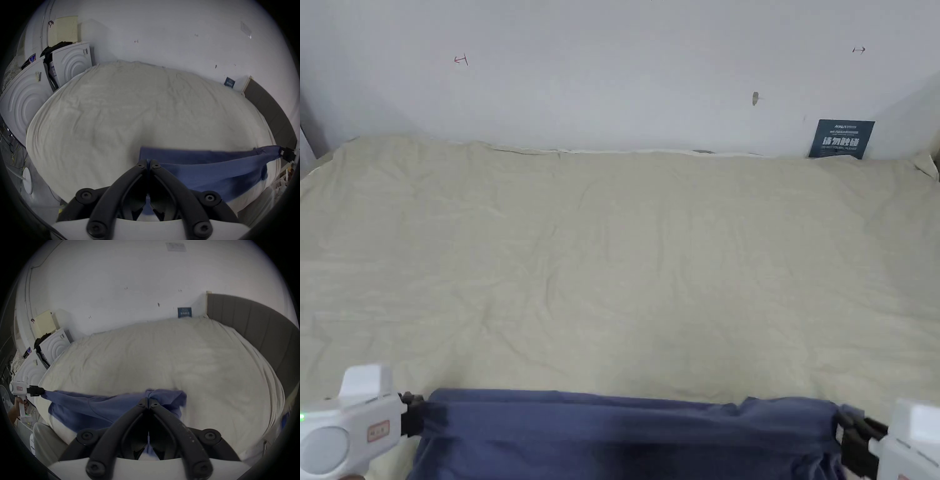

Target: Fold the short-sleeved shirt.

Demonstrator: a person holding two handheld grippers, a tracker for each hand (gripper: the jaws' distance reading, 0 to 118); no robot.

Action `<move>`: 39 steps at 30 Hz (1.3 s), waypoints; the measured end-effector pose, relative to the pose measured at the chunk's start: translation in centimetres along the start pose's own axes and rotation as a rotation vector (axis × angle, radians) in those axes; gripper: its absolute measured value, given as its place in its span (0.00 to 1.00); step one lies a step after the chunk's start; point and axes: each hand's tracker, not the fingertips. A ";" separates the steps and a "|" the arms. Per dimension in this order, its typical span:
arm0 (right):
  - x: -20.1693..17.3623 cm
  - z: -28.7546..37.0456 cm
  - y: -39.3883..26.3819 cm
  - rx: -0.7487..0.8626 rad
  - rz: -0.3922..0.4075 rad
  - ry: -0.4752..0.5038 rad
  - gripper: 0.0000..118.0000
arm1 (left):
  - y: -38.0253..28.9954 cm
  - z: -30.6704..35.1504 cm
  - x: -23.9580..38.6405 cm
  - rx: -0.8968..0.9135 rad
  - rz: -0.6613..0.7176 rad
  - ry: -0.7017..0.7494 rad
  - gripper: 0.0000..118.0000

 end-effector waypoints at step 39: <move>-14.0 9.5 9.5 0.688 0.165 -0.136 0.31 | 7.2 13.0 10.8 0.805 -0.041 -0.002 0.19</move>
